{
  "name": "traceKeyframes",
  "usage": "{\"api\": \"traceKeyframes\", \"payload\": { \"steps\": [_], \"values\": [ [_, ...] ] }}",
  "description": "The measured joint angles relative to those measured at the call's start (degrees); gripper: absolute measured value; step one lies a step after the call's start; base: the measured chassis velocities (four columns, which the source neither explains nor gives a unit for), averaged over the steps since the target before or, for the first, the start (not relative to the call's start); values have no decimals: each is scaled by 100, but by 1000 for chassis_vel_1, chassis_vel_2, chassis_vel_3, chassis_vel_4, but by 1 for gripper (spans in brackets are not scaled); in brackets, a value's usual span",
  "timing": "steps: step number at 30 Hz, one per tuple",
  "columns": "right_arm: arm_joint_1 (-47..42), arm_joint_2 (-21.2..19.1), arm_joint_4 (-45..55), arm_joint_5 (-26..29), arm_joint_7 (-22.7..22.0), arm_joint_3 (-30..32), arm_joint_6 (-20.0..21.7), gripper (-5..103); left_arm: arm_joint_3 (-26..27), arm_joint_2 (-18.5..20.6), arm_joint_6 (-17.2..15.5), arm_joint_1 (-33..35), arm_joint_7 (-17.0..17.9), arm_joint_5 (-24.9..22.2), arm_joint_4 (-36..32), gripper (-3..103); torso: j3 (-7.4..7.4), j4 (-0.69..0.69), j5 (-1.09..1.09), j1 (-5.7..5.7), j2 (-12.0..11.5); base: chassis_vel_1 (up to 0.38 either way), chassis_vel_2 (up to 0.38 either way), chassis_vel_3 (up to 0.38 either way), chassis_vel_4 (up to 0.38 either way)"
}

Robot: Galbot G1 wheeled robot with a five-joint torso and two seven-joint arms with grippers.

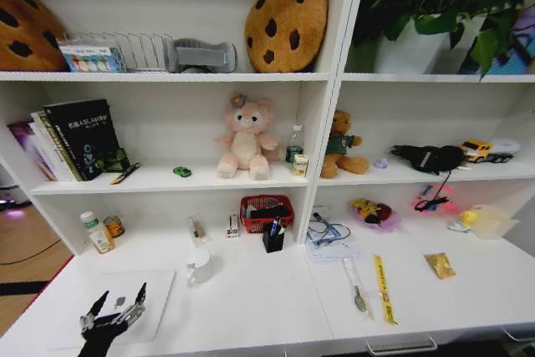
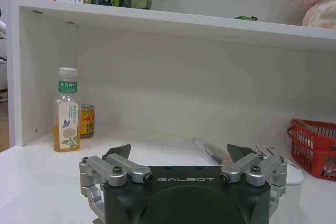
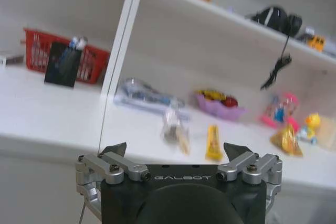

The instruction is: Organize the objects on the table.

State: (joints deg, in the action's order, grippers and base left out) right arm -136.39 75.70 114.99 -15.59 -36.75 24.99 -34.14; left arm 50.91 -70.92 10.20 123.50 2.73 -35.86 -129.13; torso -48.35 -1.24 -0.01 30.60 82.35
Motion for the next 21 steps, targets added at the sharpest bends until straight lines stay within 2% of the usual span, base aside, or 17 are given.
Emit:
{"api": "traceKeyframes", "payload": {
  "steps": [2,3,6,8,9,11,12,15,17,20,21],
  "values": [
    [-8,-15,225,-91,13,49,102,100,0,0,0,0,0,0,0,100,0,1,0,0,0,0,0,0,0],
    [2,-56,539,-92,114,123,279,100,0,0,0,0,0,0,0,100,0,1,1,0,0,0,0,0,0],
    [65,-108,978,108,319,210,494,100,0,0,0,0,0,0,0,100,0,1,2,0,0,0,0,0,0],
    [145,-174,1509,488,568,268,884,100,0,0,0,0,0,0,0,100,0,1,1,0,0,0,0,0,0],
    [145,-174,1509,488,568,268,884,100,0,0,0,0,0,0,0,100,0,1,1,0,0,0,0,0,0],
    [325,-255,1911,965,798,303,1376,100,0,0,0,0,0,0,0,100,0,0,1,0,0,0,0,0,0],
    [325,-255,1911,965,798,303,1376,100,0,0,0,0,0,0,0,100,0,0,1,0,0,0,0,0,0],
    [732,-350,2192,1552,1045,408,1898,100,0,0,0,0,0,0,0,100,0,1,1,0,-1,0,0,0,0],
    [864,-360,2216,1664,1082,446,2019,100,0,0,0,0,-2,0,0,100,-1,0,1,1,-1,0,0,0,0],
    [1435,-383,2266,2004,1143,590,2519,100,0,0,0,0,0,0,0,100,0,0,2,1,-1,0,0,0,0],
    [1435,-383,2266,2004,1143,590,2519,100,0,0,0,0,0,0,0,100,0,0,2,1,-1,0,0,0,0]
  ]
}}
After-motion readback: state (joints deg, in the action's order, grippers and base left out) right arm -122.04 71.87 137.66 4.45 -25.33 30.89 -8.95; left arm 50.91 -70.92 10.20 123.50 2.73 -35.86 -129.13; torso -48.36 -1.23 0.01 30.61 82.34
